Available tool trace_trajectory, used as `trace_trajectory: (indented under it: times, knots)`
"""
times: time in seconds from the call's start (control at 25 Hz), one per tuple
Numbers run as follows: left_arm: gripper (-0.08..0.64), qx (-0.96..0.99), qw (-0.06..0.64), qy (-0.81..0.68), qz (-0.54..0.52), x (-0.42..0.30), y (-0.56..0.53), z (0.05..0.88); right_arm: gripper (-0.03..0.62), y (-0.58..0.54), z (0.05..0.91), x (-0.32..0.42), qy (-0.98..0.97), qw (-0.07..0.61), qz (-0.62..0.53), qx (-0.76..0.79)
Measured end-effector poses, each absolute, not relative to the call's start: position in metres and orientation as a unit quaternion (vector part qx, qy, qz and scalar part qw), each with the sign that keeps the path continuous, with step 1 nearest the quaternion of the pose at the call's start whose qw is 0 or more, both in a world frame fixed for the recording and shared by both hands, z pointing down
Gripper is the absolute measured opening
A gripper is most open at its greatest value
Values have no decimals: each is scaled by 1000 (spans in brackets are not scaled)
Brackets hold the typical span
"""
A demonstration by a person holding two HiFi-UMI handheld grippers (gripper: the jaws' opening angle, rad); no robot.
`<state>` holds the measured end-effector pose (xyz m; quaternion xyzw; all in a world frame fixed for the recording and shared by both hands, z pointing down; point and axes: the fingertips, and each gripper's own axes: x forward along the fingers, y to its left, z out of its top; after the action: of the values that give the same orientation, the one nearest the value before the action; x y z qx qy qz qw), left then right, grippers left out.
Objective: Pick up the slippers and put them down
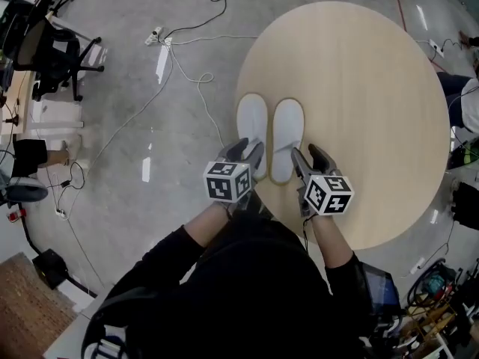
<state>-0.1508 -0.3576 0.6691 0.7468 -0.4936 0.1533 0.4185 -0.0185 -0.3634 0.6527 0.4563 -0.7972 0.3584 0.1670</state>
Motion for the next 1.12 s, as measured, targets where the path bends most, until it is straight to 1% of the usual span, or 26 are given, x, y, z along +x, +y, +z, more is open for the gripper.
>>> trace_trajectory:
  times: [0.28,0.44,0.52,0.6,0.68,0.72,0.76,0.84,1.0,1.12]
  knots:
    - [190,736,444,-476,187,-145,-381,718,216,-387,708,-22,-773,185,403,454]
    - [185,734,455,-463,200,-142,-389,734,170,-392,723,-29,-767,191,419,447]
    - [160,733,456,-460,208,-141,-393,741,159,-394,730,-34,-766,194,424,442]
    - [114,730,459,-459,213,-142,-394,746,150,-395,735,-36,-765,197,427,440]
    - [72,729,461,-459,215,-143,-394,749,121,-396,738,-38,-764,198,427,441]
    - [59,729,461,-458,215,-143,-394,750,94,-397,739,-38,-764,196,428,442]
    - [53,729,462,-457,215,-144,-394,751,70,-397,739,-39,-764,194,429,442]
    - [43,732,462,-451,217,-144,-394,753,46,-398,741,-41,-762,189,433,443]
    - [34,743,462,-434,216,-141,-391,750,32,-396,735,-41,-759,192,433,446]
    - [31,759,459,-413,205,-136,-383,728,28,-384,711,-40,-759,193,426,453]
